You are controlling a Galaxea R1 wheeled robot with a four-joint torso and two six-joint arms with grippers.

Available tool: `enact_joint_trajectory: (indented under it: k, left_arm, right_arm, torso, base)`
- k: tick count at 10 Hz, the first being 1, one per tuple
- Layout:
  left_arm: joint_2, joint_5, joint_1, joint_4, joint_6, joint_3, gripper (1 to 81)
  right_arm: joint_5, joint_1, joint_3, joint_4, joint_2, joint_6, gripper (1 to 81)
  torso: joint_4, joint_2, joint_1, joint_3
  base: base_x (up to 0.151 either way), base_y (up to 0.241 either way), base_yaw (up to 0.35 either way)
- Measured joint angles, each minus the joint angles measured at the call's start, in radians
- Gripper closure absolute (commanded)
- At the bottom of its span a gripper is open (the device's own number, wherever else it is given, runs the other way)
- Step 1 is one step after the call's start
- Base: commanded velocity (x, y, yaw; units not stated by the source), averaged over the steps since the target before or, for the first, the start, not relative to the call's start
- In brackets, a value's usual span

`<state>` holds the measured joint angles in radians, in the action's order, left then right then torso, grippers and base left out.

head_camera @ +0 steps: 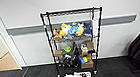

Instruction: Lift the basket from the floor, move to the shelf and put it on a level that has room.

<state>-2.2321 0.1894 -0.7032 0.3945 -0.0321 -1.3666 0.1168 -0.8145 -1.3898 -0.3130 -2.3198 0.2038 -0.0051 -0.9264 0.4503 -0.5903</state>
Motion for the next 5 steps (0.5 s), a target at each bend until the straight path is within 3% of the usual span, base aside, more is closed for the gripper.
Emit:
enact_joint_trajectory:
  k: [5]
  left_arm:
    - [0.027,-0.005,-0.008,0.000,0.001,0.055,81.1]
  right_arm:
    - [0.039,-0.011,0.099,-0.001,0.072,0.000,81.1]
  torso:
    - [0.000,0.169,-0.111,0.047]
  base:
    - [0.000,0.000,0.000]
